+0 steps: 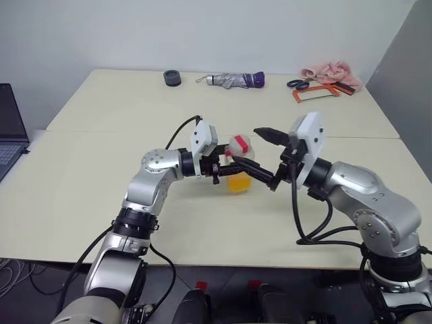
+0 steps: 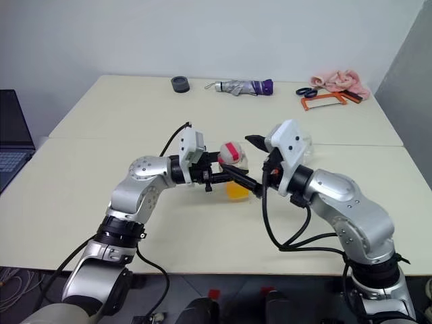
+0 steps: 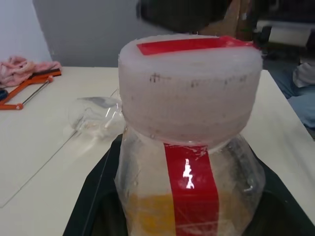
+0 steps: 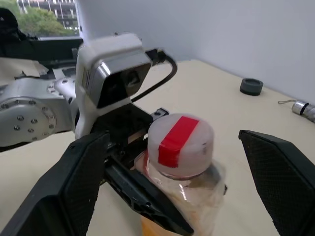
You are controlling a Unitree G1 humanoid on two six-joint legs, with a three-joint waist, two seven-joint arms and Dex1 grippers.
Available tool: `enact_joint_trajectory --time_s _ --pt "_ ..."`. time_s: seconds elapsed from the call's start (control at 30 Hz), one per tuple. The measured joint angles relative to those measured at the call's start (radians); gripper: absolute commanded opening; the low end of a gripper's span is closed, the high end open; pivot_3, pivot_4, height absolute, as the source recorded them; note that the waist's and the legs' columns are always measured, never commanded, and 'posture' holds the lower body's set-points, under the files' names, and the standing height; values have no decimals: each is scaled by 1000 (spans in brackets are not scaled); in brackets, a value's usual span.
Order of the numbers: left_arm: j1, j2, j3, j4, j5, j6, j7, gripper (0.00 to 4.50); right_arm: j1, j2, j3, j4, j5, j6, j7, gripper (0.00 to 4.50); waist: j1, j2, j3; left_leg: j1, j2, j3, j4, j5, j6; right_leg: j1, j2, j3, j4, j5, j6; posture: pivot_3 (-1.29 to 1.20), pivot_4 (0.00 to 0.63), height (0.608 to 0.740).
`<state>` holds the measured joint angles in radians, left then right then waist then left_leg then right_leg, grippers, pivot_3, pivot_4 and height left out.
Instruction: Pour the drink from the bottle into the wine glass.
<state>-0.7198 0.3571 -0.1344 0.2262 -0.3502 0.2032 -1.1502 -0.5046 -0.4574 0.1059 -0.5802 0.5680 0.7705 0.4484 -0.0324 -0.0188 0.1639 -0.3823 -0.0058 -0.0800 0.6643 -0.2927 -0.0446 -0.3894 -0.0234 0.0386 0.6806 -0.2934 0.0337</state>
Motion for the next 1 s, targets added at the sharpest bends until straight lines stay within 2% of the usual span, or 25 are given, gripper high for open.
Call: enact_joint_trajectory --time_s 0.37,0.5,0.63,0.7,0.8,1.0 --pt "-4 -8 -11 33 16 -18 -38 1923 -20 84 36 68 -98 -47 -34 4500 0 0 0 0 0 0 0 0 0 0 0 0 0 0 0 0 150 740" --pt "-4 -8 -11 33 19 -18 -40 1923 -21 89 36 84 -114 -48 -32 3568 -1 0 0 0 0 0 0 0 0 0 0 0 0 0 0 0 150 740" --pt "-4 -7 -11 33 19 -18 -40 1923 -25 89 47 87 -115 -56 4 2060 -1 0 0 0 0 0 0 0 0 0 0 0 0 0 0 0 150 740" --pt "-3 -3 -11 33 19 -18 -42 1923 -27 88 46 101 -115 -69 26 1907 -1 0 0 0 0 0 0 0 0 0 0 0 0 0 0 0 150 740" --pt "-3 5 -9 29 12 -12 -66 1921 -42 60 47 136 -112 -112 118 1907 -1 0 0 0 0 0 0 0 0 0 0 0 0 0 0 0 150 740" --pt "-9 41 -4 -15 -31 27 -154 1902 -229 -47 80 371 -75 -232 528 1907 -7 1 1 1 0 -1 0 0 1 0 2 -1 0 0 0 0 150 740"
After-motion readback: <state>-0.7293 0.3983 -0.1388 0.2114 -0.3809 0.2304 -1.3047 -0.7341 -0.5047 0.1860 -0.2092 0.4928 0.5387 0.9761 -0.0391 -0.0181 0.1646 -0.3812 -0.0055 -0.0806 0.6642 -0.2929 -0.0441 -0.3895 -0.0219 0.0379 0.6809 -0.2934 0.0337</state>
